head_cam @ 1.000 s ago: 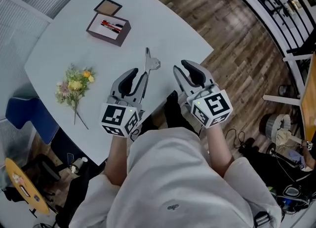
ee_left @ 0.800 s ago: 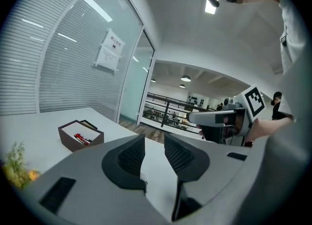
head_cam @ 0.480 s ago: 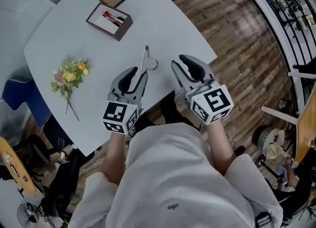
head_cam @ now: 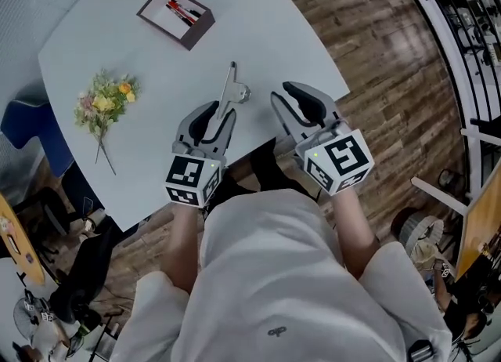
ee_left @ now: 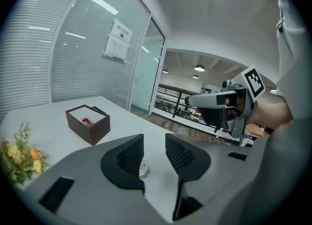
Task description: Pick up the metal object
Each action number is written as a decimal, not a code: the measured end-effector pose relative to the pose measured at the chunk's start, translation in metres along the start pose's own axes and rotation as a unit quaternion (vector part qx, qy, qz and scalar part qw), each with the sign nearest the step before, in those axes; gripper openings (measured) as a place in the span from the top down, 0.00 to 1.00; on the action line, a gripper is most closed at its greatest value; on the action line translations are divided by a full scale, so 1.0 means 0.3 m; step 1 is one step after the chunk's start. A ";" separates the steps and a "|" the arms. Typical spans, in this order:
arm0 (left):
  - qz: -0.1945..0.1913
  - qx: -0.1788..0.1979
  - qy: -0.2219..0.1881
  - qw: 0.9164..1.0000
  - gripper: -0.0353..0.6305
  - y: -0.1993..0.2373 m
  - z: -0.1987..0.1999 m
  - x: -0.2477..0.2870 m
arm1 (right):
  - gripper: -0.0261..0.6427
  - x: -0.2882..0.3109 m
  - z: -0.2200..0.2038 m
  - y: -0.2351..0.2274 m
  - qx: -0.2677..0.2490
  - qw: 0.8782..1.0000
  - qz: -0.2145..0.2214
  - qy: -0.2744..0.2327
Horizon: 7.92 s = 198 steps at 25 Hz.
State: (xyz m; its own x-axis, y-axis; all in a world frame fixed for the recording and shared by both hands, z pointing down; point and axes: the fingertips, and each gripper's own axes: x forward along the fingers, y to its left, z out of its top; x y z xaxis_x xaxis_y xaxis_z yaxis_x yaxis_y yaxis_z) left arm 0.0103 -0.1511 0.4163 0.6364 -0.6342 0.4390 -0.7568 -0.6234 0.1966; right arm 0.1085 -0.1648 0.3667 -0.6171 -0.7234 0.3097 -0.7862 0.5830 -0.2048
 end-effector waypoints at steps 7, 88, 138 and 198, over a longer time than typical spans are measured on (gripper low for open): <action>0.012 -0.001 0.012 1.000 0.74 -0.006 -0.037 0.059 | 0.80 0.009 -0.030 -0.039 0.000 1.000 0.022 0.009; 0.083 0.061 0.116 0.988 0.77 0.107 -0.399 0.417 | 0.84 0.072 -0.257 -0.144 0.053 0.995 0.053 0.065; 0.114 0.103 0.117 0.981 0.89 0.193 -0.276 0.412 | 0.85 0.119 -0.130 -0.180 0.037 0.996 0.062 0.044; 0.077 -0.054 -0.088 0.992 0.91 0.257 -0.044 -0.362 | 0.88 0.020 -0.024 0.443 -0.015 1.000 0.005 -0.023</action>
State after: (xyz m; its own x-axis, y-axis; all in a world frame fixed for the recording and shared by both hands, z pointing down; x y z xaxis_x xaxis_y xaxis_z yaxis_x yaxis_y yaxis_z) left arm -0.1191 -0.1242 0.3954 0.5213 -0.7939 0.3131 -0.8524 -0.4666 0.2361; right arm 0.0007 -0.0889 0.3481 -0.6257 -0.7341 0.2639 -0.7796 0.6002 -0.1788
